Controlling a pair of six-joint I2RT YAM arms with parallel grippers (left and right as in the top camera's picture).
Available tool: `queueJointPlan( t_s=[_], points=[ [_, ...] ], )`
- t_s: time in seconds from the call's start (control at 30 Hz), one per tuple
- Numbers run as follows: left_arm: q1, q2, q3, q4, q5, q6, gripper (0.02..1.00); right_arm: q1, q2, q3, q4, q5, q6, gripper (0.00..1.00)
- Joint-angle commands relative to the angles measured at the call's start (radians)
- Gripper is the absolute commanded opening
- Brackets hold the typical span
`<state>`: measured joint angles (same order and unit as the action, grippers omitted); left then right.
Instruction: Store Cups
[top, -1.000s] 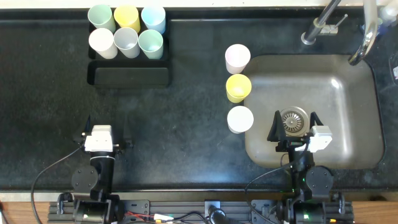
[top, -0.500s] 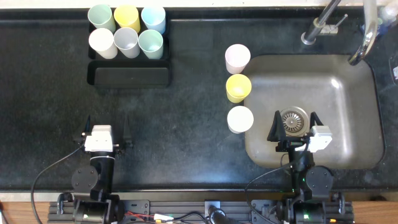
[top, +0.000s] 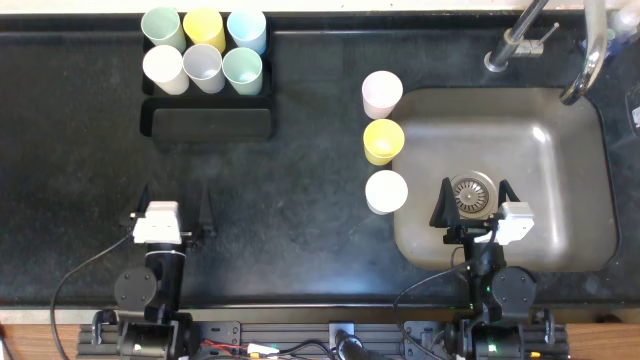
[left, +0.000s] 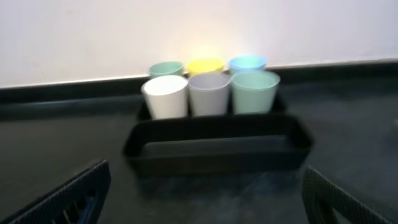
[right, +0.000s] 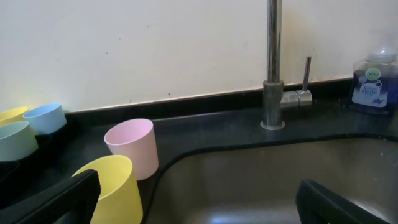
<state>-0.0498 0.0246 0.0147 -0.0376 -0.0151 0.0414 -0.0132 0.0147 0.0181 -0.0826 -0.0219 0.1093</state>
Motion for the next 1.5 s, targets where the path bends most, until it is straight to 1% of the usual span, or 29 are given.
queueJointPlan(
  t_s=[0.03, 0.1, 0.17, 0.23, 0.27, 0.3, 0.33, 0.37, 0.4, 0.43, 0.5, 0.57, 0.63, 0.73, 0.8, 0.87, 1.03, 1.1, 1.13, 1.23, 1.5],
  points=[
    [0.005, 0.209, 0.200, 0.098, 0.233, -0.279, 0.996, 0.000, -0.010, -0.013, 0.005, -0.004, 0.007, 0.998],
    [0.005, 0.406, 0.351, 0.123, 0.301, -0.389, 0.998, 0.000, -0.010, -0.013, 0.005, -0.003, 0.007, 0.996],
    [0.005, 0.673, 0.559, 0.095, 0.368, -0.446, 0.998, 0.000, -0.010, -0.013, 0.005, -0.004, 0.007, 0.998],
    [-0.004, 0.924, 0.792, 0.011, 0.428, -0.505, 0.998, 0.000, -0.010, -0.013, 0.005, -0.003, 0.007, 0.998],
    [-0.018, 1.062, 0.941, -0.068, 0.451, -0.522, 0.998, 0.000, -0.010, -0.013, 0.005, -0.004, 0.007, 0.998],
    [-0.045, 1.214, 1.130, -0.190, 0.462, -0.522, 0.998, 0.000, -0.010, -0.013, 0.005, -0.004, 0.007, 0.998],
    [-0.077, 1.339, 1.298, -0.309, 0.449, -0.520, 0.998, 0.000, -0.010, -0.013, 0.005, -0.004, 0.007, 0.998],
    [-0.114, 1.455, 1.467, -0.435, 0.417, -0.514, 0.998, 0.000, -0.010, -0.013, 0.005, -0.004, 0.007, 0.996],
    [-0.156, 1.574, 1.647, -0.565, 0.372, -0.515, 0.998, 0.000, -0.010, -0.013, 0.005, -0.004, 0.007, 0.998],
    [-0.213, 1.730, 1.889, -0.726, 0.317, -0.515, 0.998, 0.000, -0.010, -0.013, 0.005, -0.004, 0.007, 0.998],
    [-0.291, 1.962, 2.250, -0.941, 0.247, -0.534, 0.998, 0.000, -0.010, -0.013, 0.005, -0.004, 0.007, 0.996],
    [-0.351, 2.157, 2.544, -1.089, 0.212, -0.583, 0.998, 0.000, -0.010, -0.013, 0.005, -0.004, 0.007, 0.998],
    [-0.402, 2.335, 2.776, -1.181, 0.211, -0.634, 0.998, 0.000, -0.010, -0.013, 0.005, -0.003, 0.007, 0.998],
    [-0.450, 2.465, 2.887, -1.227, 0.212, -0.704, 0.998, 0.000, -0.010, -0.013, 0.005, -0.004, 0.007, 0.998],
    [-0.475, 2.505, 2.887, -1.242, 0.211, -0.742, 0.996, 0.000, -0.010, -0.013, 0.005, -0.003, 0.007, 0.998],
    [-0.491, 2.542, 2.886, -1.255, 0.193, -0.780, 0.998, 0.000, -0.010, -0.013, 0.005, -0.004, 0.007, 0.998],
    [-0.491, 2.583, 2.886, -1.283, 0.193, -0.822, 1.000, 0.000, -0.010, -0.013, 0.005, -0.004, 0.007, 0.998],
    [-0.491, 2.595, 2.886, -1.336, 0.189, -0.841, 1.000, 0.000, -0.010, -0.013, 0.005, -0.004, 0.007, 0.998],
    [-0.491, 2.603, 2.886, -1.396, 0.172, -0.864, 1.000, 0.000, -0.010, -0.013, 0.005, -0.004, 0.007, 0.996],
    [-0.491, 2.613, 2.885, -1.449, 0.168, -0.866, 1.000, 0.000, -0.010, -0.013, 0.005, -0.004, 0.007, 0.998],
    [-0.520, 2.655, 2.885, -1.456, 0.194, -0.866, 1.000, 0.000, -0.010, -0.013, 0.005, -0.004, 0.007, 0.998]
  ],
)
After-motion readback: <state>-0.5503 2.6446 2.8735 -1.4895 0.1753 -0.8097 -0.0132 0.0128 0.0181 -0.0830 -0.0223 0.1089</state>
